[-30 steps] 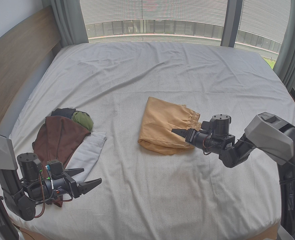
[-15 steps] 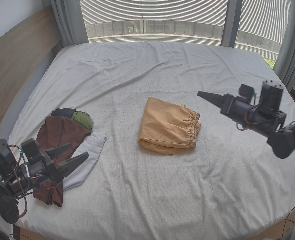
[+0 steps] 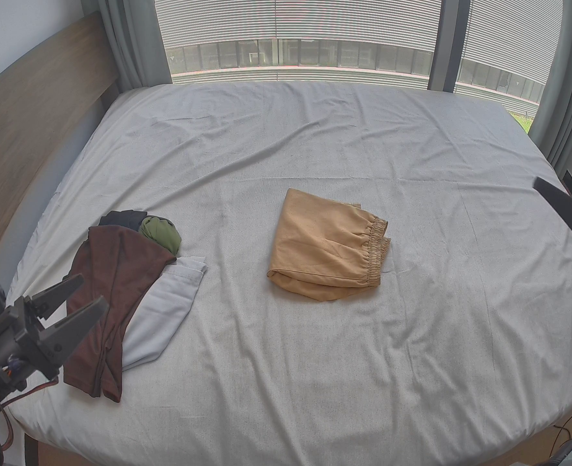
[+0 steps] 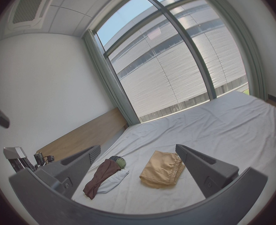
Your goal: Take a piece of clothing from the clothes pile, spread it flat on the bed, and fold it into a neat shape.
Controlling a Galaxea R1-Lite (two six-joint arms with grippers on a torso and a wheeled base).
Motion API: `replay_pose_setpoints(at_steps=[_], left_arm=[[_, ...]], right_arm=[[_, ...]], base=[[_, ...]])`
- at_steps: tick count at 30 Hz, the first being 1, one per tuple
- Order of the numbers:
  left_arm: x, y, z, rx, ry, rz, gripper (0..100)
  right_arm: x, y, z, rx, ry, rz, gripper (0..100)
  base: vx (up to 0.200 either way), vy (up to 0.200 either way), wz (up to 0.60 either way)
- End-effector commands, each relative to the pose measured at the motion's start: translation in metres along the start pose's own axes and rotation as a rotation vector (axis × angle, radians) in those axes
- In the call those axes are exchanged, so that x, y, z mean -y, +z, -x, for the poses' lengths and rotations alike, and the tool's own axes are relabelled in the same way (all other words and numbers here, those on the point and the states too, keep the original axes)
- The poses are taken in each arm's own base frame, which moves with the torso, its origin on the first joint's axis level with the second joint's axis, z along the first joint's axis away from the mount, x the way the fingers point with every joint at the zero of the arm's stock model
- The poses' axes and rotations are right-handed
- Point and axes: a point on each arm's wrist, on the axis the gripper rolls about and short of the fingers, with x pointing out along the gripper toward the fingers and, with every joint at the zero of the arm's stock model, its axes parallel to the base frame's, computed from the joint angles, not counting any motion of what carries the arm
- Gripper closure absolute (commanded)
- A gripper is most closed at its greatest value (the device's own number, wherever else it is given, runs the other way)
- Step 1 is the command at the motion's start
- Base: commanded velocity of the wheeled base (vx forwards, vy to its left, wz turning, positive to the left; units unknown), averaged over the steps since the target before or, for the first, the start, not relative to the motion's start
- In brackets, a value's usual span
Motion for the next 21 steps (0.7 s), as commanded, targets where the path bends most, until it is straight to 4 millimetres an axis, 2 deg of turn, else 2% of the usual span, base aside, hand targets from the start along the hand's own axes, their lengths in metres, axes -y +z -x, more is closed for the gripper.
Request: replay_pose_setpoints(at_steps=[1,7,11,15,17,21], left_arm=[[0.052,-0.019,0.084,0.1,0.055,-0.038,0],[0.071,-0.033,0.112,0.09,0.027,-0.038,0],[0.075,-0.046,0.123,0.075,0.005,-0.035,0],[0.078,-0.06,0.133,0.106,0.008,-0.062,0],[0.077,-0.063,0.135,0.107,0.054,-0.109,0],[0.061,-0.082,0.133,0.053,0.327,-0.258,0]], right_arm=[[-0.031,-0.064,0.144,0.191,-0.05,0.166,0],[-0.034,-0.102,0.176,0.202,-0.079,0.204,0],[-0.028,-0.123,0.181,0.143,-0.16,0.235,0],[-0.015,-0.139,0.183,0.04,-0.467,0.214,0],[-0.012,-0.142,0.186,0.009,-0.602,0.235,0],[-0.012,-0.14,0.186,0.012,-0.632,0.311,0]], base=[[0.0,0.0,0.0],[0.0,0.0,0.0],[0.0,0.0,0.0],[0.0,0.0,0.0],[0.0,0.0,0.0],[0.0,0.0,0.0]])
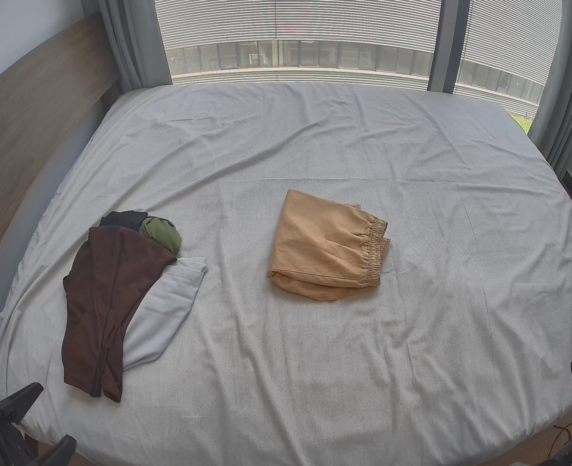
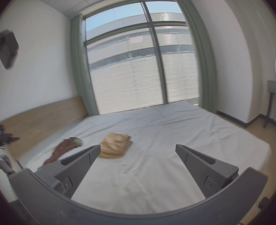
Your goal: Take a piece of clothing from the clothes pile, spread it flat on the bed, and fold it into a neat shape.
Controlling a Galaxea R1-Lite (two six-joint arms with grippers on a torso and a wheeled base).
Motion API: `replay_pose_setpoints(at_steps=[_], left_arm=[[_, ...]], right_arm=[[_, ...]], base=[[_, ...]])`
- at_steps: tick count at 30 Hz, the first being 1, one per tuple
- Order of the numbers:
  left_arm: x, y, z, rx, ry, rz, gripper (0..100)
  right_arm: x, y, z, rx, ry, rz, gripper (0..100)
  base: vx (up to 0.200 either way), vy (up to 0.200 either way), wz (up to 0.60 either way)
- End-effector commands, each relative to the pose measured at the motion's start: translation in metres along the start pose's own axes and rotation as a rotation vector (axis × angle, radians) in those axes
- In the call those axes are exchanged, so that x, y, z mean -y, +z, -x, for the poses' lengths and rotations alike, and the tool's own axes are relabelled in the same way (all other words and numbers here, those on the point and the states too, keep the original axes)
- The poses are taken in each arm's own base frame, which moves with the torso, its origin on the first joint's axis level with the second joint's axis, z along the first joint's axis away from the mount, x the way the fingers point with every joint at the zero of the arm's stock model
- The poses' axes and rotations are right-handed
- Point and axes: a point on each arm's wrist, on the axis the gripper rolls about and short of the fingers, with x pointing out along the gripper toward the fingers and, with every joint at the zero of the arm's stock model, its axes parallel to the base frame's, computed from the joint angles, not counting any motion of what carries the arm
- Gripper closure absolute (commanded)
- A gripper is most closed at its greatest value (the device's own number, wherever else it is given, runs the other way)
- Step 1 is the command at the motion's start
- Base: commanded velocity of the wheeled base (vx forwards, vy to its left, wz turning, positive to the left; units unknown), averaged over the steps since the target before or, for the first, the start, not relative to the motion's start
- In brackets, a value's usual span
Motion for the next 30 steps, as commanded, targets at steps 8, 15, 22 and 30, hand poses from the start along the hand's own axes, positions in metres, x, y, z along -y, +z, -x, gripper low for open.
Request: replay_pose_setpoints(at_steps=[8,15,22,30], left_arm=[[-0.0103,-0.0358,0.0207,0.091,0.463,-0.236,0],[-0.014,-0.0406,0.0218,0.035,0.579,-0.281,0],[-0.0138,-0.0408,0.0218,0.036,0.564,-0.27,0],[-0.0137,-0.0407,0.0218,0.037,0.56,-0.274,0]], right_arm=[[0.0064,-0.0297,0.0141,0.026,-0.151,0.079,0],[0.0037,-0.0306,0.0134,0.024,-0.022,0.1,0],[0.0008,-0.0306,0.0135,0.016,0.097,0.133,0],[0.0029,-0.0306,0.0133,0.022,0.006,0.175,0]], base=[[0.0,0.0,0.0],[0.0,0.0,0.0],[0.0,0.0,0.0],[0.0,0.0,0.0]])
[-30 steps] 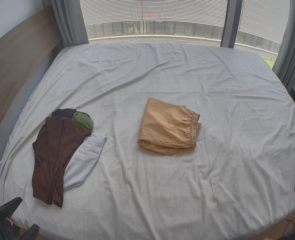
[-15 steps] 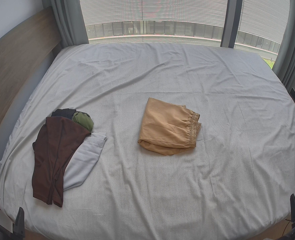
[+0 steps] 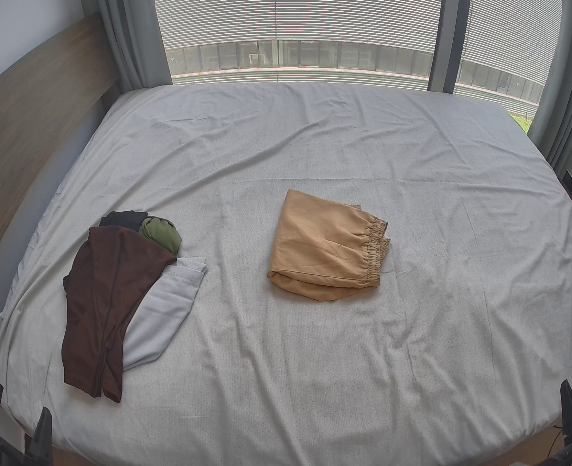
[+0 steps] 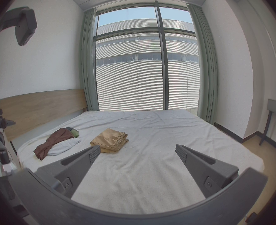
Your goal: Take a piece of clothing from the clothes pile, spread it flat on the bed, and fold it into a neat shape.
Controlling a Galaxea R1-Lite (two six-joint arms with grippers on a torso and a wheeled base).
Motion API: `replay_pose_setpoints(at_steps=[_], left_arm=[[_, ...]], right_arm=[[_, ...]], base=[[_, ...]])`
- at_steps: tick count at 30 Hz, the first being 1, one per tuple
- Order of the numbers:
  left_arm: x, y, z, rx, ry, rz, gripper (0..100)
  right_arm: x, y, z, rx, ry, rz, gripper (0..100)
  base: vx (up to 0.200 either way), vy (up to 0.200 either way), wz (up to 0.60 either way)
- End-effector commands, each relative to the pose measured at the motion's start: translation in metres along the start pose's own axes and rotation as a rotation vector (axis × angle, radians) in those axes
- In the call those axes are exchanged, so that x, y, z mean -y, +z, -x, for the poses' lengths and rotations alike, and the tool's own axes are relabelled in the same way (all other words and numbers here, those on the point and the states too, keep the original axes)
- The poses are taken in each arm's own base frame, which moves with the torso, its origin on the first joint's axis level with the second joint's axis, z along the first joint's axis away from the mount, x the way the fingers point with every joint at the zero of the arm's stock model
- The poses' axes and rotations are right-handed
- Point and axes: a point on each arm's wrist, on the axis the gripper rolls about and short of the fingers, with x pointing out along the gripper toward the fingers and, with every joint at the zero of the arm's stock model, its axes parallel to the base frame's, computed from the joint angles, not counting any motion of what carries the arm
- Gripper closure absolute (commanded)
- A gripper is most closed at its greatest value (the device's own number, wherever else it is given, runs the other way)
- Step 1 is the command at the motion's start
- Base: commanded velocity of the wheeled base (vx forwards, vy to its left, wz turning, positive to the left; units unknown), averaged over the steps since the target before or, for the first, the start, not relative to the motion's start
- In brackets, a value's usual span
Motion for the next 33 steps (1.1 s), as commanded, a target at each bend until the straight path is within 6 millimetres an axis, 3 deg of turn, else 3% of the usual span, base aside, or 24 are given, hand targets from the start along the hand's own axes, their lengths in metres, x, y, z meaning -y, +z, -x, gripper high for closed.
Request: replay_pose_setpoints(at_steps=[1,6,9,10,11,14,16,33], left_arm=[[0.0,-0.0052,-0.0005,-0.008,-0.004,-0.005,0],[0.0,-0.0052,-0.0005,-0.008,-0.004,-0.005,0],[0.0,-0.0052,-0.0005,-0.008,-0.004,-0.007,0],[0.0,-0.0052,-0.0005,-0.008,-0.004,-0.008,0],[0.0,-0.0052,-0.0005,-0.008,-0.004,-0.008,0],[0.0,-0.0054,-0.0005,-0.01,-0.004,-0.008,0],[0.0,-0.0052,-0.0005,-0.008,-0.004,-0.01,0],[0.0,-0.0052,-0.0005,-0.008,-0.003,-0.01,0]], right_arm=[[-0.0021,-0.0058,-0.0001,-0.014,0.097,0.026,0],[0.0034,-0.0063,0.001,-0.043,-0.15,0.038,0],[0.0014,-0.0058,0.0005,-0.039,-0.06,0.086,0],[-0.0021,-0.0064,0.0003,-0.023,0.101,0.172,0],[-0.0027,-0.0064,0.0001,-0.015,0.128,0.163,0],[-0.0013,-0.0064,-0.0002,-0.017,0.064,0.097,0],[0.002,-0.008,-0.0001,-0.036,-0.08,0.048,0],[0.0013,-0.0124,0.0001,-0.079,-0.041,0.035,0]], base=[[0.0,0.0,0.0],[0.0,0.0,0.0],[0.0,0.0,0.0],[0.0,0.0,0.0],[0.0,0.0,0.0],[0.0,0.0,0.0],[0.0,0.0,0.0],[0.0,0.0,0.0]])
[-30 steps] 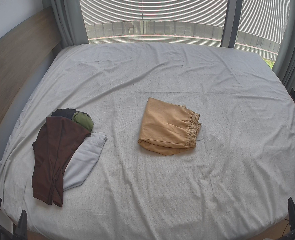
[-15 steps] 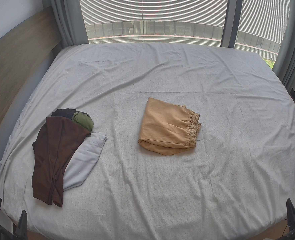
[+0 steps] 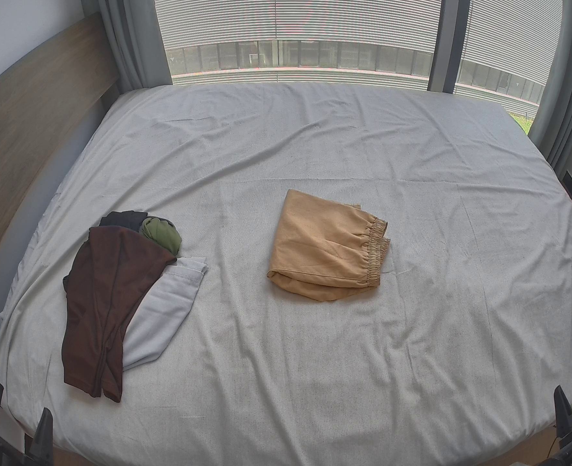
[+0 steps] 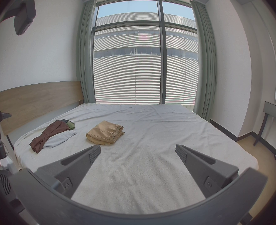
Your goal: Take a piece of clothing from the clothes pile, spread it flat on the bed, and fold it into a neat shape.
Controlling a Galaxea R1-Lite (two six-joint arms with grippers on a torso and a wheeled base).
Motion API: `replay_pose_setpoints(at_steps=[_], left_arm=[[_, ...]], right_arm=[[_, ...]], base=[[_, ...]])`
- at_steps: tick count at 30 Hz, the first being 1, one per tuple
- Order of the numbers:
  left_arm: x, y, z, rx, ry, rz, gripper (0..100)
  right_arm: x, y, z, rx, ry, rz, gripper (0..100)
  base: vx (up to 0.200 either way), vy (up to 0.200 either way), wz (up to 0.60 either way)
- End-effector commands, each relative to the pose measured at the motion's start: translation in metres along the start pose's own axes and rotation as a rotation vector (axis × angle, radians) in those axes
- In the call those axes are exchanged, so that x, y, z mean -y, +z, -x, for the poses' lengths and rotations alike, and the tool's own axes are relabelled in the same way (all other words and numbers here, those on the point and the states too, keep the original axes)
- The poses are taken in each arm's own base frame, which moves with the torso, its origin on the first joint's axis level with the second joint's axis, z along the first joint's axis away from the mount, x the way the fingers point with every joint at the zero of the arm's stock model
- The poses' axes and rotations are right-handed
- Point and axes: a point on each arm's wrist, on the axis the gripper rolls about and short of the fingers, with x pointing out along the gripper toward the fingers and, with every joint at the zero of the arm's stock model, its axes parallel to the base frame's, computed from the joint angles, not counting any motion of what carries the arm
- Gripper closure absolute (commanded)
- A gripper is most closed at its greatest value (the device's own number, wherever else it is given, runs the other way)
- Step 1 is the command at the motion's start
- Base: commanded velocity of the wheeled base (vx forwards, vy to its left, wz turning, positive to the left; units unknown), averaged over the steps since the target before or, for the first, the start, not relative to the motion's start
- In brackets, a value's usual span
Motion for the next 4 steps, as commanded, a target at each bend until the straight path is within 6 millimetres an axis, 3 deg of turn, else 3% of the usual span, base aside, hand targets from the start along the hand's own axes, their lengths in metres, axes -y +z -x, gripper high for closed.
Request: replay_pose_setpoints(at_steps=[1,4], left_arm=[[0.0,-0.005,-0.0005,-0.007,0.001,-0.001,0],[0.0,-0.005,-0.0005,-0.007,0.001,-0.001,0]], right_arm=[[-0.0001,-0.0051,-0.0004,-0.006,0.0,0.001,0],[-0.0001,-0.0051,-0.0004,-0.006,0.001,0.0,0]], base=[[0.0,0.0,0.0],[0.0,0.0,0.0]])
